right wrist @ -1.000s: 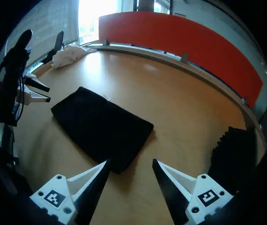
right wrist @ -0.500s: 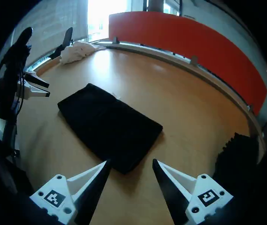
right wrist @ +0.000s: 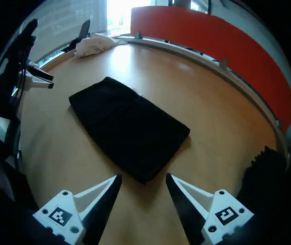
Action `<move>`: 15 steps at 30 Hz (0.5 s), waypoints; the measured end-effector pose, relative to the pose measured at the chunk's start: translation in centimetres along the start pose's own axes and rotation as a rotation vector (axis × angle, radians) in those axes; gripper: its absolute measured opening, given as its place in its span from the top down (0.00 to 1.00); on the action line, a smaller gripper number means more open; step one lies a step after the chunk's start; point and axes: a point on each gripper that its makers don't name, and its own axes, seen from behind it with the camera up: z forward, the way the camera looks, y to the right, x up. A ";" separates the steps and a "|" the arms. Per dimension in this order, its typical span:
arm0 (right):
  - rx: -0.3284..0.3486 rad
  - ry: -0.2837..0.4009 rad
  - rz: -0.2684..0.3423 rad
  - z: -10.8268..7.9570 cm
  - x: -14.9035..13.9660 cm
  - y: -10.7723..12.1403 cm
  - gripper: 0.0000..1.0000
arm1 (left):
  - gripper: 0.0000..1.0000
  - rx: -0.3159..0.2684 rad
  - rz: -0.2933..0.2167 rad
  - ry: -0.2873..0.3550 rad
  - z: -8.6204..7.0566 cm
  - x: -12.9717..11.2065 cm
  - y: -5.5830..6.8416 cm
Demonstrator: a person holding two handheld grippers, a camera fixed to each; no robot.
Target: Fold towel
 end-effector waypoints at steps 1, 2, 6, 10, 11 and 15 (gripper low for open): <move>0.003 -0.002 -0.003 0.0 0.0 0.0 0.18 | 0.19 0.002 -0.002 0.000 -0.1 -0.1 -0.1; 0.006 -0.005 -0.006 0.1 -0.1 -0.1 0.18 | 0.19 0.004 -0.003 0.000 -0.2 -0.2 -0.1; 0.018 -0.017 -0.019 0.3 -0.4 -0.1 0.29 | 0.19 0.011 -0.010 -0.002 -0.4 -0.5 -0.3; 0.032 -0.035 -0.025 0.6 -0.8 -0.1 0.46 | 0.19 0.013 -0.021 -0.004 -0.7 -0.8 -0.5; 0.036 -0.038 -0.025 0.7 -0.9 -0.2 0.49 | 0.19 0.014 -0.023 -0.005 -0.7 -0.9 -0.5; 0.040 -0.044 -0.019 0.8 -0.9 0.0 0.57 | 0.19 0.017 -0.029 -0.006 -0.9 -1.1 -0.7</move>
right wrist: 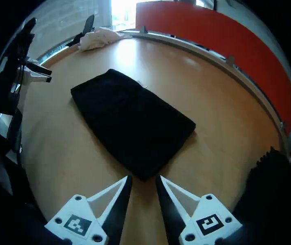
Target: Fold towel
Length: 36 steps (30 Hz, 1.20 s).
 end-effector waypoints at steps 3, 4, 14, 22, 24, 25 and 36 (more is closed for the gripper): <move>0.004 -0.005 0.004 0.0 -0.1 0.0 0.61 | 0.19 0.001 -0.003 -0.002 0.0 -0.1 -0.1; 0.006 -0.006 0.004 0.0 -0.1 0.0 0.63 | 0.19 0.002 -0.003 -0.002 0.0 -0.1 -0.1; 0.027 -0.004 -0.001 -0.1 0.1 -0.4 0.78 | 0.19 0.003 0.000 -0.005 0.1 -0.1 -0.2; 0.038 -0.006 0.008 -0.1 0.4 -0.5 0.91 | 0.19 0.002 -0.002 -0.006 0.2 -0.1 -0.2; 0.040 -0.003 0.010 -0.1 0.6 -0.5 0.91 | 0.19 0.002 -0.002 -0.006 0.2 -0.1 -0.2; 0.039 -0.001 0.009 -0.1 0.7 -0.5 0.91 | 0.19 0.001 -0.001 -0.006 0.2 0.0 -0.2; 0.017 0.032 -0.018 -1.1 2.8 -0.3 0.91 | 0.19 0.001 -0.006 -0.003 0.3 0.2 -0.5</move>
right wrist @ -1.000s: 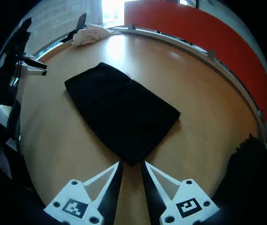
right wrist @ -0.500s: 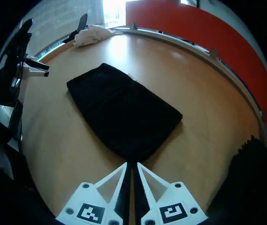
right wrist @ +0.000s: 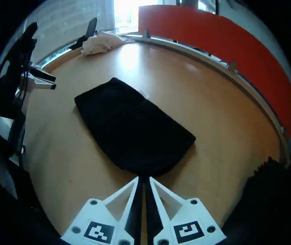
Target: Fold towel
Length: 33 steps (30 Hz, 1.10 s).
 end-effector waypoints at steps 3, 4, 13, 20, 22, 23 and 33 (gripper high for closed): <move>-0.012 0.018 -0.014 -0.6 1.1 0.1 0.92 | 0.19 0.001 -0.002 0.002 -0.1 0.1 -0.1; -0.014 0.025 -0.018 -0.7 1.5 0.1 0.92 | 0.19 0.001 -0.003 0.002 -0.1 0.1 -0.2; -0.040 0.118 -0.037 -3.1 6.1 0.6 0.92 | 0.19 0.003 -0.009 0.008 -0.4 0.2 -0.4; -0.071 0.168 -0.075 -5.5 8.7 1.5 0.92 | 0.19 0.004 -0.010 0.011 -0.6 0.2 -0.4; -0.078 0.180 -0.084 -6.2 9.3 1.7 0.92 | 0.19 0.003 -0.010 0.013 -0.7 0.3 -0.3; -0.082 0.186 -0.088 -6.6 9.6 1.8 0.93 | 0.19 0.003 -0.010 0.014 -0.7 0.3 -0.3; -0.104 0.223 -0.115 -8.9 11.3 2.6 0.93 | 0.19 -0.002 -0.009 0.018 -0.9 0.4 0.1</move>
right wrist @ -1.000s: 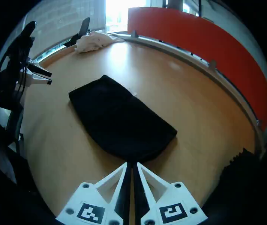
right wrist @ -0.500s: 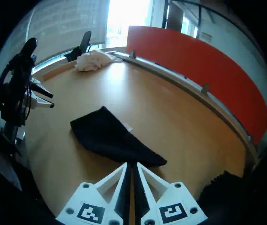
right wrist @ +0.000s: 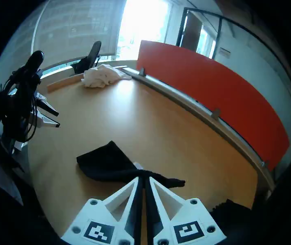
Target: Fold towel
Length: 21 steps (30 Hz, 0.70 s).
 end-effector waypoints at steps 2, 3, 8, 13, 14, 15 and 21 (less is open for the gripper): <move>0.000 -0.001 -0.002 -0.1 0.0 0.0 0.93 | 0.19 0.000 0.000 -0.001 0.0 0.0 0.1; 0.001 -0.002 -0.003 -0.1 0.0 0.0 0.93 | 0.19 -0.001 0.000 -0.001 0.0 -0.1 0.1; 0.012 -0.006 -0.005 0.2 -0.2 -0.5 0.93 | 0.19 -0.003 0.000 0.001 0.0 -0.1 0.2; 0.030 -0.006 -0.016 0.7 0.0 -1.3 0.94 | 0.19 -0.005 -0.001 0.002 0.0 0.0 0.3; 0.034 -0.006 -0.019 0.9 0.1 -1.5 0.94 | 0.19 -0.005 -0.002 0.003 0.0 0.1 0.3; 0.038 -0.005 -0.021 1.0 0.2 -1.6 0.94 | 0.19 -0.006 -0.002 0.004 0.0 0.1 0.3; 0.072 0.000 -0.031 2.4 0.9 -3.0 0.94 | 0.19 -0.006 -0.002 0.009 -0.1 0.4 0.3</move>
